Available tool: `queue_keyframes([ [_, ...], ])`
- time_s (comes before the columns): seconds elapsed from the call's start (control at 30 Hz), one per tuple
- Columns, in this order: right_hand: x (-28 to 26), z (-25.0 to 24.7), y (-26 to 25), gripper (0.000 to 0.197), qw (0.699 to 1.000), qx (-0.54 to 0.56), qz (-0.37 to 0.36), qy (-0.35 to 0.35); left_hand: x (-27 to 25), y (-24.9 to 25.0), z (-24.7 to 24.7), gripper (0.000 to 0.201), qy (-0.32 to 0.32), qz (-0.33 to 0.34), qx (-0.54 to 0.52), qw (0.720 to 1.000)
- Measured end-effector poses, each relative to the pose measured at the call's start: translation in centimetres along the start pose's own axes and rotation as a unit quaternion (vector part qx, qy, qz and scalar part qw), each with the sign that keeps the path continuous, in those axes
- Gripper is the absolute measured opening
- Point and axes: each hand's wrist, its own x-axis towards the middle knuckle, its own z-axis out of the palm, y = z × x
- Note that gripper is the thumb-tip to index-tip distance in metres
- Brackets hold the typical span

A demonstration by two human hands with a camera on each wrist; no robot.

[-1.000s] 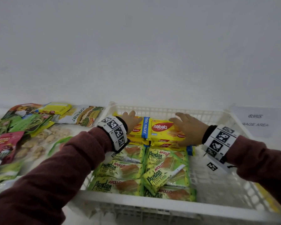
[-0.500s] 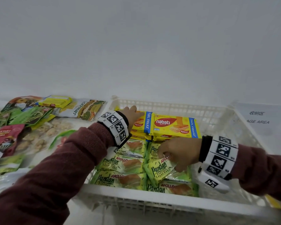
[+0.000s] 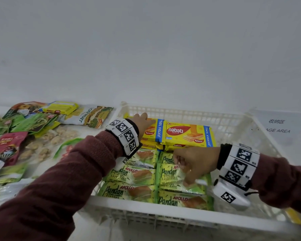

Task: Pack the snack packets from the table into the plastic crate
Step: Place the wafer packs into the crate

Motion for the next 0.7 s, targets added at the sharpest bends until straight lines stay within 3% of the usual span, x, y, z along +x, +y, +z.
queue_keyframes([
  [0.1, -0.3, 0.2, -0.2, 0.047, 0.998, -0.056, -0.015, -0.026, 0.0, 0.0, 0.1, 0.099, 0.0, 0.001, 0.003, 1.0],
  [0.23, -0.5, 0.0, -0.6, 0.048, 0.989, -0.112, -0.078, 0.047, 0.1, -0.1, 0.2, 0.097, 0.004, 0.003, 0.005, 1.0],
  [0.3, -0.4, 0.3, -0.8, 0.053, 0.987, -0.122, -0.099, 0.038, 0.1, -0.1, 0.2, 0.098, 0.008, 0.004, 0.01, 1.0],
  [0.4, 0.0, 1.2, -1.2, 0.059, 0.986, -0.151, -0.074, 0.0, 0.2, 0.0, 0.3, 0.1, 0.007, 0.0, 0.012, 1.0],
  [0.7, -0.6, 0.1, -2.0, 0.057, 0.99, -0.124, -0.065, 0.009, -0.7, 0.1, -0.6, 0.098, -0.012, 0.012, -0.034, 0.999],
])
